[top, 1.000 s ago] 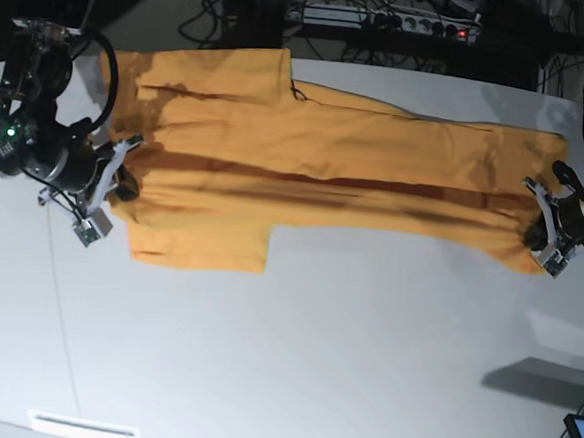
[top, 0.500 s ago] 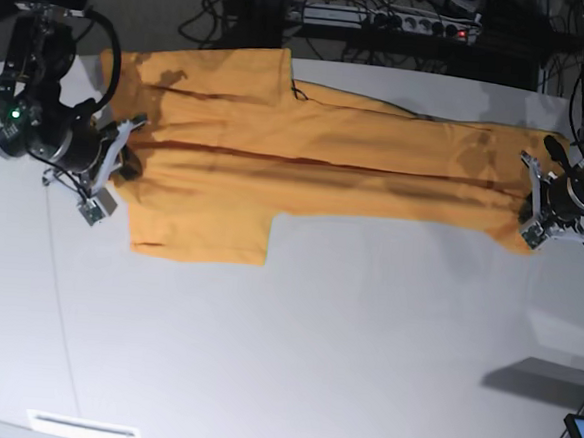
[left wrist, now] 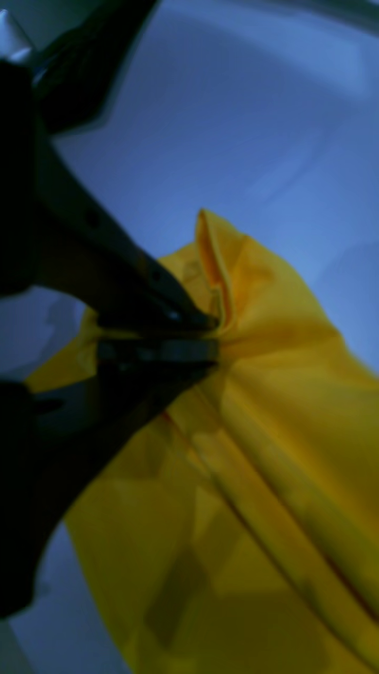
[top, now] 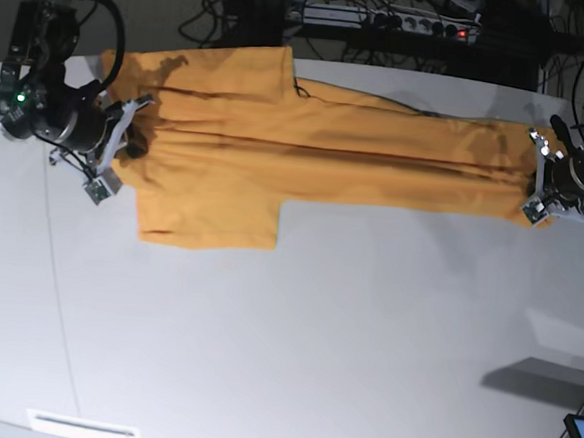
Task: Fold the T-shirt properly
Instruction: 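Lift the grasped edge and fold it over toward the collar edge, then open both grippers to release the folded edge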
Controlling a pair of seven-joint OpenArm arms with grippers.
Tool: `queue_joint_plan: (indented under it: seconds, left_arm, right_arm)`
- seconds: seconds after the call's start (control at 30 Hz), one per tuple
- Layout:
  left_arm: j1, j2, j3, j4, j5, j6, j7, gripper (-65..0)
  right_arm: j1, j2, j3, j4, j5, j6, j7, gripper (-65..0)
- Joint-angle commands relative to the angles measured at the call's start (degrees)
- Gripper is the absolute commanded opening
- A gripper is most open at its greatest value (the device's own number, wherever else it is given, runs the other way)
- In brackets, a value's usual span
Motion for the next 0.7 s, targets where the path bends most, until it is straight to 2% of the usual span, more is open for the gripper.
queue_joint_plan:
  seconds: [0.0,0.33,0.47,0.53,0.67]
  left_arm:
    - [-0.3,-1.7,-0.7,0.6,0.9,0.7,0.4,-65.0]
    - [3.0,-2.1,-0.7,0.7,1.1,0.7,0.4,-65.0]
    - [4.0,-2.9,-0.7,0.7,1.2,0.7,0.4,-65.0]
    - [4.0,-3.1,-0.7,0.5,1.2,0.7,0.4,-65.0]
    - [4.1,-4.0,-0.7,0.5,3.6,0.7,0.4,-65.0]
  right_arm:
    - [0.4,0.1,0.5,0.8,-0.2,0.0,0.2,-64.9]
    - [0.4,-2.5,0.4,0.0,-0.2,0.0,0.1,-64.7]
    - [0.4,-2.6,0.4,-2.2,-0.2,0.0,0.3,-64.4]
    - [0.4,-2.6,0.4,-3.2,-0.2,0.0,0.4,-60.9]
    - [0.4,-2.6,0.5,-3.4,-0.2,-0.1,0.4,-47.4]
